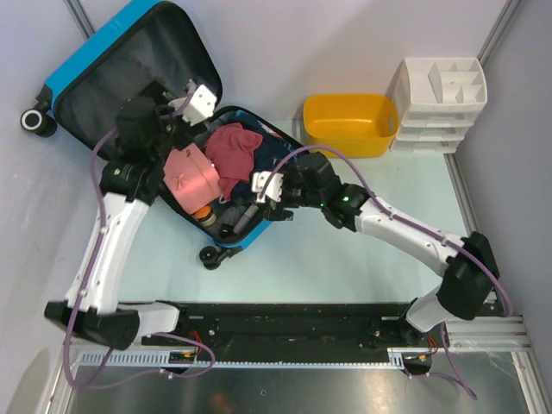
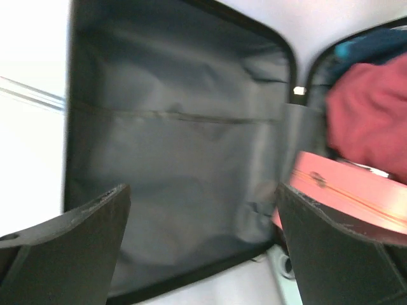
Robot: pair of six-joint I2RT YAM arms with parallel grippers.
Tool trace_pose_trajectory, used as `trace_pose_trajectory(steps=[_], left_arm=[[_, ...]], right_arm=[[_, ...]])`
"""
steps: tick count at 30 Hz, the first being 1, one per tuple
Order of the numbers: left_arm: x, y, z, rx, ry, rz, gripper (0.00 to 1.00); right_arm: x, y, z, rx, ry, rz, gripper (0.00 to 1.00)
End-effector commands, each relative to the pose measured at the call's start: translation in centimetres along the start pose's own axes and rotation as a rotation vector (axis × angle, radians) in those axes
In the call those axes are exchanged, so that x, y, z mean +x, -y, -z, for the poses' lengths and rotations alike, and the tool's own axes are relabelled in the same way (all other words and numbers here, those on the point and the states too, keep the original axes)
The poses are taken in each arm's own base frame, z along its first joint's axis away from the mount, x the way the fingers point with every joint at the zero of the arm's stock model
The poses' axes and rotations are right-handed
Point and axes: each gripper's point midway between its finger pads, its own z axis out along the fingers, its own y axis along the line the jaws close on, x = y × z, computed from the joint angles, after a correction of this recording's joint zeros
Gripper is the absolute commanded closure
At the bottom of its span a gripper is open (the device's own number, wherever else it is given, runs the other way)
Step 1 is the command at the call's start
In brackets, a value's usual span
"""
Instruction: Open, take out, and arrange the luggage
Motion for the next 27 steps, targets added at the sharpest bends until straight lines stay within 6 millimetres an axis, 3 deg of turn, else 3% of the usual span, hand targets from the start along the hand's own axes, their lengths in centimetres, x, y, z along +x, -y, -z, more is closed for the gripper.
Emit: trace_pose_trajectory(steps=[1,5,8,13,16,20,27], left_arm=[[-0.2,6.9,5.2,0.301,0.041,0.335,0.00],[0.9,10.4,7.4,0.397,0.006,0.511,0.01],[1.9,12.1,7.5,0.428,-0.057,0.670,0.01],[0.1,14.8,7.7,0.608,0.000,0.728,0.00],[0.0,16.3,6.2,0.677,-0.014,0.699,0.02],[-1.0,16.0,3.6,0.688,-0.025,0.718,0.05],[-2.7,16.2,1.9,0.730,-0.005,0.711,0.08]], right_arm=[[-3.5,3.7,4.4,0.145,0.102,-0.172,0.00],[-2.1,3.5,6.0,0.116,0.084,-0.323,0.00],[-1.6,2.9,6.1,0.079,0.085,-0.435,0.00],[0.5,3.6,5.1,0.081,0.069,-0.629,0.00],[2.1,5.1,4.8,0.095,0.061,-0.754,0.00],[5.3,7.4,5.0,0.128,0.045,-0.915,0.00],[8.6,11.2,8.7,0.280,0.000,-0.953,0.00]])
